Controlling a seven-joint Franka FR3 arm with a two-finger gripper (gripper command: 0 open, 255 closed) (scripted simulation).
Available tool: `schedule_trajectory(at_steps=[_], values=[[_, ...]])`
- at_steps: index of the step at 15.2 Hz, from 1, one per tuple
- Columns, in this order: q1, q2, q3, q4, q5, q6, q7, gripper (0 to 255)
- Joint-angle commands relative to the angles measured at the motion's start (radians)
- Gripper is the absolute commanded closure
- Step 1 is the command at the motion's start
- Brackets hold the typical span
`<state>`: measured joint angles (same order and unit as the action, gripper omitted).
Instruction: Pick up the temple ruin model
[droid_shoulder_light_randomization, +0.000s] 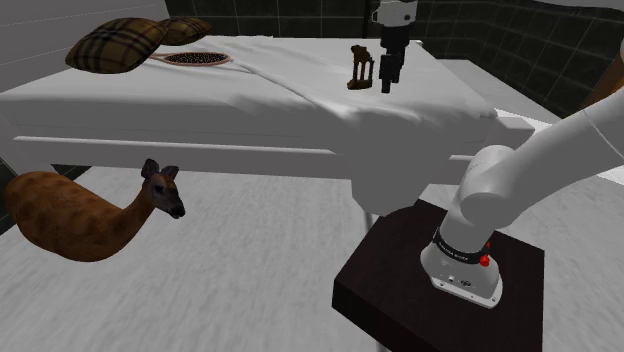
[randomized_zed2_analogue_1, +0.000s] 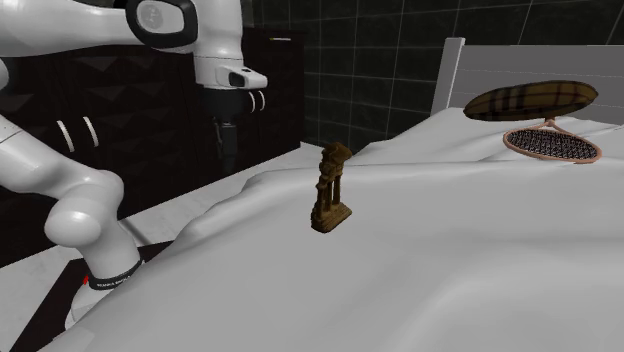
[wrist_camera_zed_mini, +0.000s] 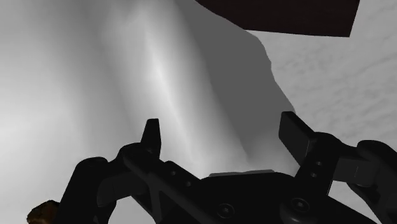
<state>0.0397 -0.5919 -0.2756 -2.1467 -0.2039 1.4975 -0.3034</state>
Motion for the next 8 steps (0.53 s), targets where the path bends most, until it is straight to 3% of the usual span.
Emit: schedule_trajectory(at_steps=[1, 8], values=[[0.016, 0.052, -0.047, 0.062, -0.009, 0.010, -0.103, 0], [0.072, 0.277, -0.217, 0.328, 0.033, 0.024, -0.468, 0]])
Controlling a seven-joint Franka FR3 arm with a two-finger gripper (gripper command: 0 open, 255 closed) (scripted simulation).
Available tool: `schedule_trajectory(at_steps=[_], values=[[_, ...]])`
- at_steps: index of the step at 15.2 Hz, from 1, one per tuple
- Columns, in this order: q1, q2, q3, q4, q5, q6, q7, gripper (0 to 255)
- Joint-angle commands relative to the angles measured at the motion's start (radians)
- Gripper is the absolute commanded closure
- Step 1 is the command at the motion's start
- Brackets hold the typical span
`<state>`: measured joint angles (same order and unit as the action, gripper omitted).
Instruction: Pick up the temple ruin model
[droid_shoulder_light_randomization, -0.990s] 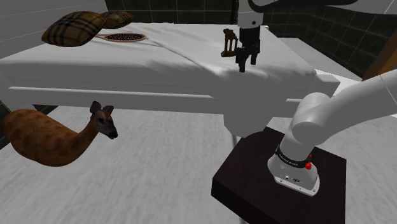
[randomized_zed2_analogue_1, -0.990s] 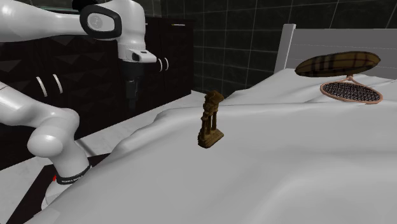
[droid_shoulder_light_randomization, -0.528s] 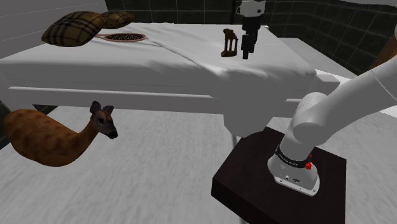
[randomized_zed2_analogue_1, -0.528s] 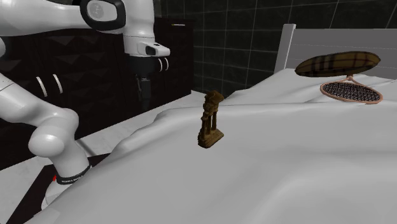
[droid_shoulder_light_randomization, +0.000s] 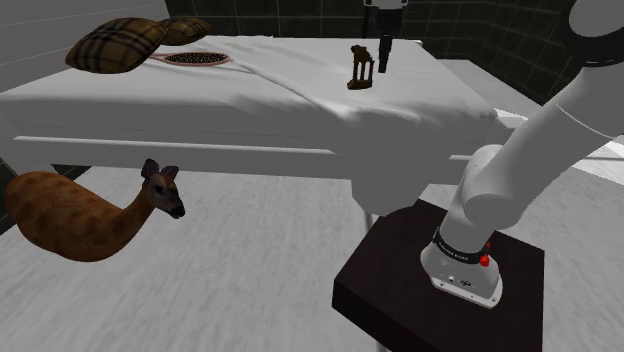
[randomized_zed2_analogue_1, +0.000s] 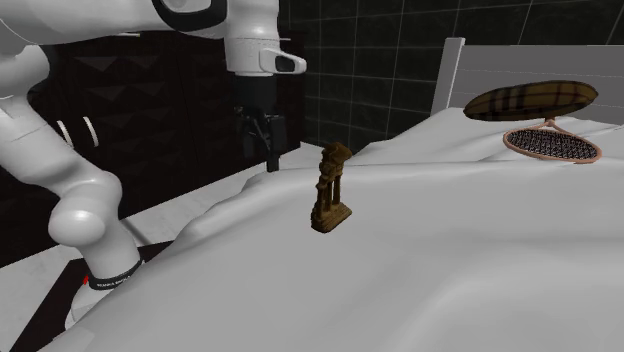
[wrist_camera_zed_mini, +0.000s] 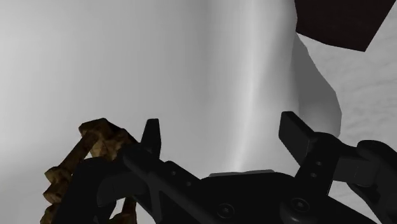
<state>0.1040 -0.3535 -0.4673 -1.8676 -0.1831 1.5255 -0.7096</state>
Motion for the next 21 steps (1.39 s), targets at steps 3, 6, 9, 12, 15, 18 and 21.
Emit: schedule_trajectory(at_steps=[3, 6, 9, 12, 15, 18, 21], values=[[0.023, 0.165, -0.100, 0.194, 0.075, -0.015, -0.231, 0], [0.014, 0.317, -0.169, 0.366, 0.174, -0.048, -0.408, 0], [-0.046, 0.499, -0.215, 0.580, 0.309, -0.116, -0.583, 0], [-0.119, 0.618, -0.214, 0.727, 0.400, -0.166, -0.679, 0], [-0.096, 0.585, -0.211, 0.643, 0.377, -0.109, -0.673, 0], [-0.077, 0.559, -0.209, 0.569, 0.358, -0.056, -0.667, 0], [-0.074, 0.554, -0.209, 0.555, 0.355, -0.046, -0.666, 0]])
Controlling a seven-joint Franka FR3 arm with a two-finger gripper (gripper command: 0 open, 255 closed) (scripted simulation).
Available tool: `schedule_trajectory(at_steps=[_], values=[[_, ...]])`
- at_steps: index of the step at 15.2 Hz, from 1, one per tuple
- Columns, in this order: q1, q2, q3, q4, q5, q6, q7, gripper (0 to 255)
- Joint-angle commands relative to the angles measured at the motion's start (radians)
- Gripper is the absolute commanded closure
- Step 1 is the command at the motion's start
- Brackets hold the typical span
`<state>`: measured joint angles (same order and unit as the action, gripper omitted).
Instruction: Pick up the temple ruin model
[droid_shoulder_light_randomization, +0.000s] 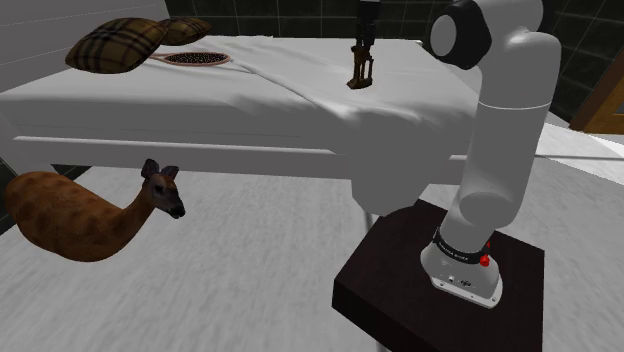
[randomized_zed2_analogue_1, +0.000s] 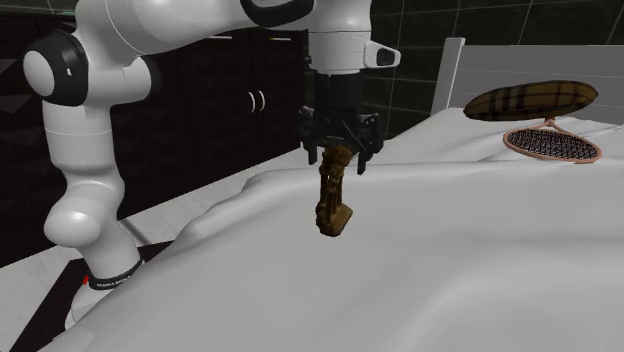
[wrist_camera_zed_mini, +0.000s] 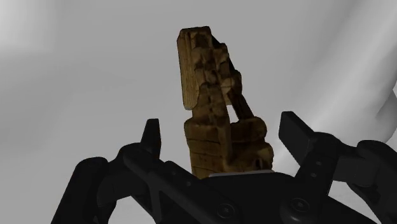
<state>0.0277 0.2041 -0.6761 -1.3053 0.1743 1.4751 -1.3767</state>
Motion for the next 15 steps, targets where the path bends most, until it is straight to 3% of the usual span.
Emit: schedule_trajectory(at_steps=[1, 10, 15], values=[[0.001, -0.002, 0.000, -0.005, -0.001, 0.004, 0.000, 255], [0.002, -0.003, 0.000, -0.007, -0.002, 0.005, 0.001, 255], [-0.030, 0.042, -0.004, 0.119, 0.030, -0.085, -0.009, 255]])
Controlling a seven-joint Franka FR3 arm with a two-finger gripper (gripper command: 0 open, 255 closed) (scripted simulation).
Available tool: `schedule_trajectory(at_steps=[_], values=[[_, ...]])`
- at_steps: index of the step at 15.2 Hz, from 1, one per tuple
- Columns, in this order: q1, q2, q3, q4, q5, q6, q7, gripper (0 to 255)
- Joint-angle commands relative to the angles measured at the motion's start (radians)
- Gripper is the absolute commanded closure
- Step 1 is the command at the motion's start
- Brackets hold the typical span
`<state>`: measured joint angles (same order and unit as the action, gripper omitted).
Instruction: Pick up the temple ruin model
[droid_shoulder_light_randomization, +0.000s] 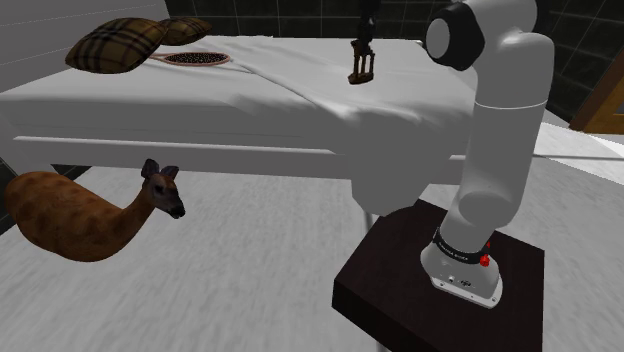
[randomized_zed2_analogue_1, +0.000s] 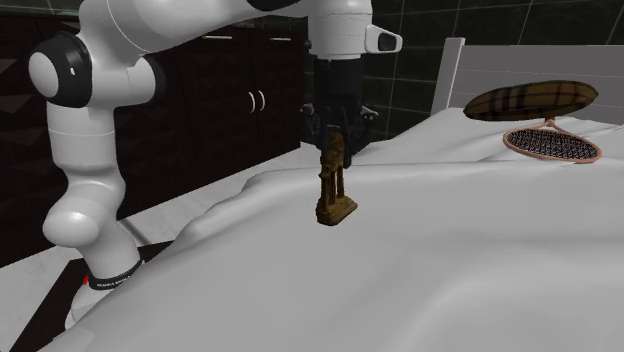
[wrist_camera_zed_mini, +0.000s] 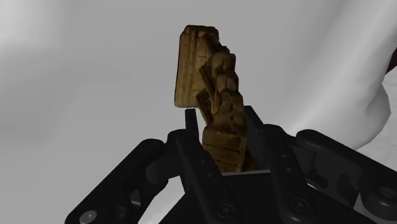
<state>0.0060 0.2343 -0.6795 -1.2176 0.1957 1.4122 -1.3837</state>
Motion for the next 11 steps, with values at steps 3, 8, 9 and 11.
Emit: schedule_trajectory(at_steps=[3, 8, 9, 11], values=[[-0.036, 0.048, -0.002, 0.122, 0.034, -0.082, -0.008, 255], [-0.109, 0.130, 0.000, 0.314, 0.097, -0.202, -0.017, 255], [-0.131, 0.153, 0.002, 0.364, 0.114, -0.231, -0.017, 255], [-0.163, 0.183, 0.007, 0.432, 0.138, -0.270, -0.016, 255]])
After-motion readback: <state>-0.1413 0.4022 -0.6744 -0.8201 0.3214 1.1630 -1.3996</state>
